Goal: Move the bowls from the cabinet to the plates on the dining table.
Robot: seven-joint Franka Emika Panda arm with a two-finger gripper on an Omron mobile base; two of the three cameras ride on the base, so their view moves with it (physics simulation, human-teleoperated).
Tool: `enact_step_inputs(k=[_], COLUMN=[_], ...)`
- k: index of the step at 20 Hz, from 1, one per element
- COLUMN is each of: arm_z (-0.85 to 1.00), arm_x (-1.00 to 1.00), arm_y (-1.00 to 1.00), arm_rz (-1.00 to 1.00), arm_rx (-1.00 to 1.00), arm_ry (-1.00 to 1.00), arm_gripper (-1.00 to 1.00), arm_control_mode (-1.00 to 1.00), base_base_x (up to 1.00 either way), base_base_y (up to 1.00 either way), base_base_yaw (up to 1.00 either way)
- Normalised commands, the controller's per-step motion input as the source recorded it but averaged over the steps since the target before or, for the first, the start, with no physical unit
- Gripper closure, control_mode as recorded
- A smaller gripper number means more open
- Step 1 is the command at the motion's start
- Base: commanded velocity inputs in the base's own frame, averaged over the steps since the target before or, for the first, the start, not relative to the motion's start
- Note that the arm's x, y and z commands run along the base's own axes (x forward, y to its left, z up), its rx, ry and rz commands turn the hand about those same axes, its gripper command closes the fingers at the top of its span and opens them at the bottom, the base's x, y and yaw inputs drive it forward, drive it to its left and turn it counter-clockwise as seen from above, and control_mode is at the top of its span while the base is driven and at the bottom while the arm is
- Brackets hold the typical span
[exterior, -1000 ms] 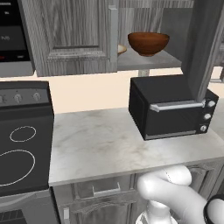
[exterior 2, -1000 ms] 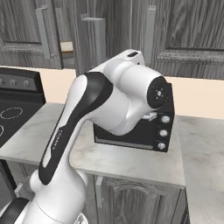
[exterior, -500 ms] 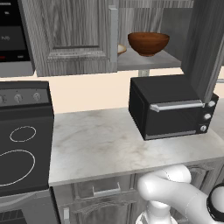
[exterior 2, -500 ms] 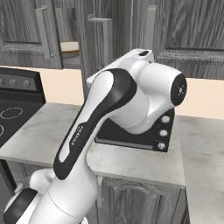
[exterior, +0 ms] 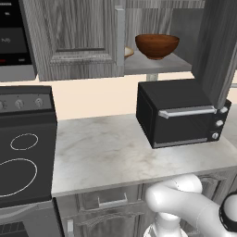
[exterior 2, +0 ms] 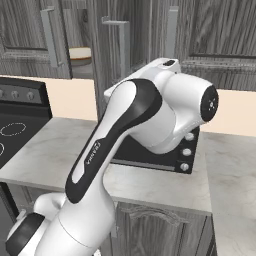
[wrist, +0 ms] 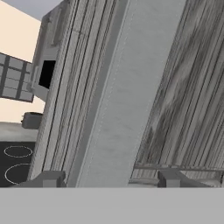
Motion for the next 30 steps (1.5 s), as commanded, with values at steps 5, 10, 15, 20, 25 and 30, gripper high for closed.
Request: enact_step_inputs(k=[5,10,15,20,25,30], arm_z=[-0.01,0.04,0.13,0.03,0.01,0.07], arm_x=[0.02,-0.42,-0.63,-0.44,-0.22,-0.16], arm_y=[-0.14,-0.02,0.0,0.32,0.51,0.5], arm_rz=[-0.08,-0.08,-0.15,-0.17,-0.21,-0.22], arm_rx=[-0.01,-0.02,-0.03,-0.06,-0.08,-0.07], arm_ry=[0.03,-0.07,-0.05,-0.03,-0.02,0.0], arm_gripper=[-1.0,-1.0,-1.0,-1.0,-1.0,-1.0], arm_control_mode=[-1.0,-1.0,-1.0,-1.0,-1.0,-1.0], base_base_x=[0.0,0.0,0.0,0.0,0.0,0.0], base_base_y=[0.0,0.0,0.0,0.0,0.0,0.0], base_base_yaw=[0.0,0.0,0.0,0.0,0.0,0.0])
